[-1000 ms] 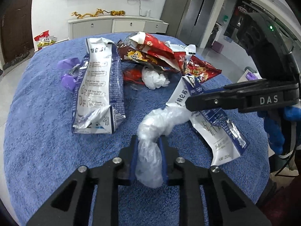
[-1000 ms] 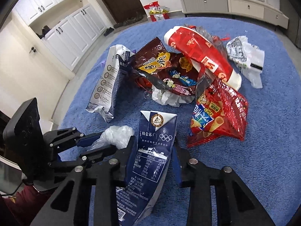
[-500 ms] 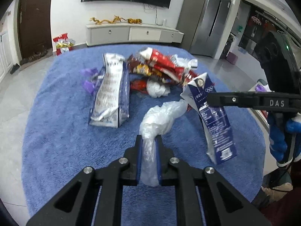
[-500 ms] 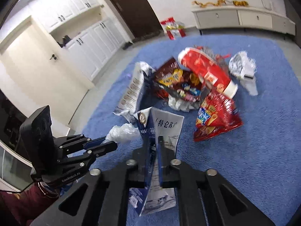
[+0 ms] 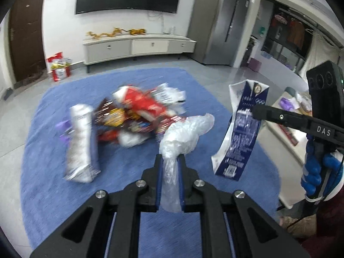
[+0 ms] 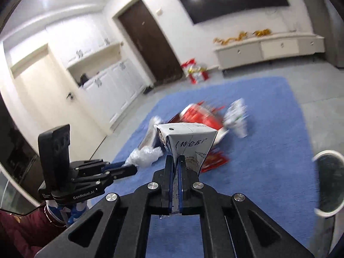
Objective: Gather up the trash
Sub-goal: 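Carry both items to the white bin and open both tools to drop them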
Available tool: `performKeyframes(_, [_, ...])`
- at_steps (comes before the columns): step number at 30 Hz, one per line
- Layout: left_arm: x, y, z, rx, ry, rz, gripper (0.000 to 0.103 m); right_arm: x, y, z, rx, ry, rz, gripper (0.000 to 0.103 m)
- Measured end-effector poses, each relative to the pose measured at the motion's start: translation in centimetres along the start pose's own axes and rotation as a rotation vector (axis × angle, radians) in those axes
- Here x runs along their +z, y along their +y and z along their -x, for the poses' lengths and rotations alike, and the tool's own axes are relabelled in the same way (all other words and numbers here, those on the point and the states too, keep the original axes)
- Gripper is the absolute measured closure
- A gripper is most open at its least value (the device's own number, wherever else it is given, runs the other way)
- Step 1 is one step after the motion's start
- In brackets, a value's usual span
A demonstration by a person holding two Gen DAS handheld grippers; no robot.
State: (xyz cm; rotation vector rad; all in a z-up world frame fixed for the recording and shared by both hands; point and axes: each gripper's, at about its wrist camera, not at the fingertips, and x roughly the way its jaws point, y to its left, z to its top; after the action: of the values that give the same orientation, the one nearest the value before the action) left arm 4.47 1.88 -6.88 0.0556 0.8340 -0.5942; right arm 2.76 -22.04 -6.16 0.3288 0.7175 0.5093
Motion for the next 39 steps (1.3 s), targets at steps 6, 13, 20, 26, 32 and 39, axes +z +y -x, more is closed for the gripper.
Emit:
performKeyframes(6, [4.9,-6.3,-4.9,-0.087,0.035,-0.072,0.091,1.7,-6.6,6.2,-0.169,-0.119,-0.034,0.100])
performKeyframes(13, [9.8,-14.1,-14.2,-0.162,0.127,-0.144,0.091,1.9,-15.9,10.0,-0.412,-0.174,-0.117,0.100])
performKeyframes(20, [12.9,-19.9,-25.5,-0.190,0.249,-0.136,0.091,0.8,-25.6,9.1,-0.581,-0.133,-0.213,0.100])
performKeyframes(26, [13.9,-21.5,-32.1,-0.238,0.320,-0.073,0.089,-0.6,-32.0,6.1,-0.693,-0.050,-0.249,0.099])
performKeyframes(32, [13.6,-21.9,-35.3,-0.279,0.358,-0.025,0.068,-1.5,-33.4,4.1,-0.775,-0.002,-0.232,0.077])
performKeyframes(39, [13.3,-21.1,-33.1,-0.295,0.313,0.009,0.053,-2.2,-31.1,5.9,-0.785,-0.047,-0.237,0.059])
